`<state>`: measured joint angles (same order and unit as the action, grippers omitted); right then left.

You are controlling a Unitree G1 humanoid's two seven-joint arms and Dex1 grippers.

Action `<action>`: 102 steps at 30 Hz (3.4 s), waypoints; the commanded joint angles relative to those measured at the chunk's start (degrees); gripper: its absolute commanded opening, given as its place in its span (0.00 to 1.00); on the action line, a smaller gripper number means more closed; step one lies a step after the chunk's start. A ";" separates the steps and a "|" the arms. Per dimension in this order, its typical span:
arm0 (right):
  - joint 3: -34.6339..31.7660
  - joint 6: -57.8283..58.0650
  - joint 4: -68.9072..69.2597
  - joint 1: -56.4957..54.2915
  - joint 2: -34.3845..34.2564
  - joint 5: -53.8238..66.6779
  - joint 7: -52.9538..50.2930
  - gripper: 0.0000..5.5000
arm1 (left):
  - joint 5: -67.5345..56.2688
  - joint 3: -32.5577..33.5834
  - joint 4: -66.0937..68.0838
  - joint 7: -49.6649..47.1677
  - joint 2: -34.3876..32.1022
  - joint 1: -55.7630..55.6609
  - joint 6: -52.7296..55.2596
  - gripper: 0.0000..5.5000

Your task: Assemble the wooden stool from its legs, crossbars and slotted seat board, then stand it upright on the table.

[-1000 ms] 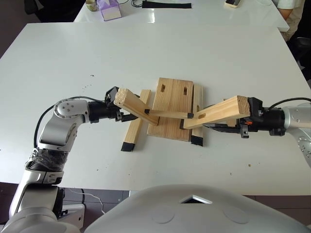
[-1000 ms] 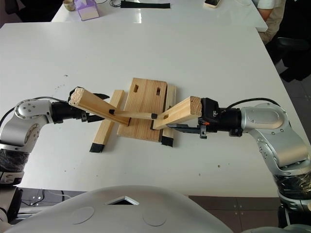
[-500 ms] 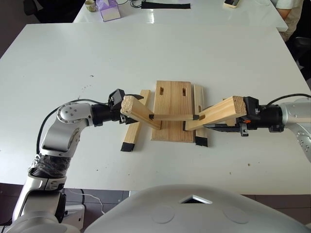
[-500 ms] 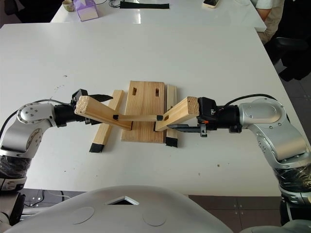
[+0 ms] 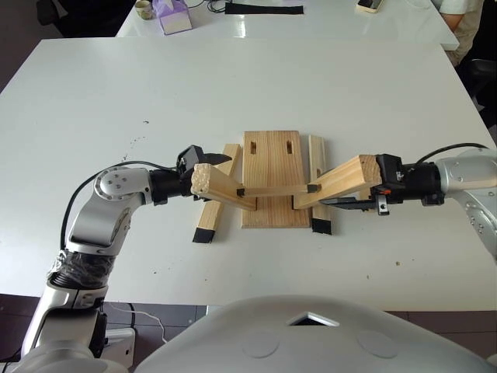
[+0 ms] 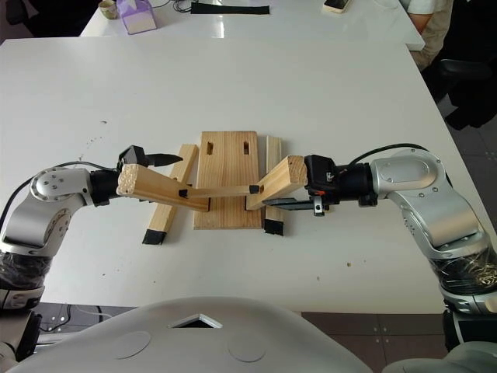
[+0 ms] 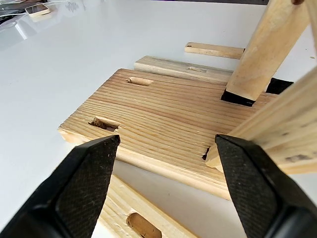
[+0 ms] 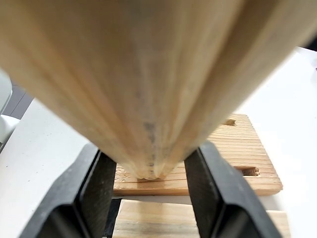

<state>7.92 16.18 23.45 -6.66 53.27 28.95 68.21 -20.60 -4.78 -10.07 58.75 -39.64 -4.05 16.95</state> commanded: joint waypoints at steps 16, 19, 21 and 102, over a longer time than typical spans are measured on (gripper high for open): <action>1.28 1.53 -1.82 4.83 0.59 -3.42 -0.90 0.36 | -8.68 8.91 0.00 18.14 -11.12 0.96 -1.45 0.65; 1.56 1.69 -1.78 4.37 0.46 -3.43 -0.77 0.36 | -10.73 8.03 -4.82 17.05 -9.58 2.54 0.35 0.65; 1.82 1.80 -1.92 3.84 0.41 -3.43 -0.55 0.36 | -11.57 7.42 -6.61 15.96 -8.48 2.66 1.41 0.65; 8.58 6.77 -5.73 -6.92 -4.33 -4.47 -3.42 0.36 | -7.24 -1.50 -1.02 14.74 -4.79 -3.10 6.32 0.96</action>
<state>14.67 20.62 18.00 -16.21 48.66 26.34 63.90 -28.40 -7.21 -11.09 70.91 -41.48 -9.39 25.21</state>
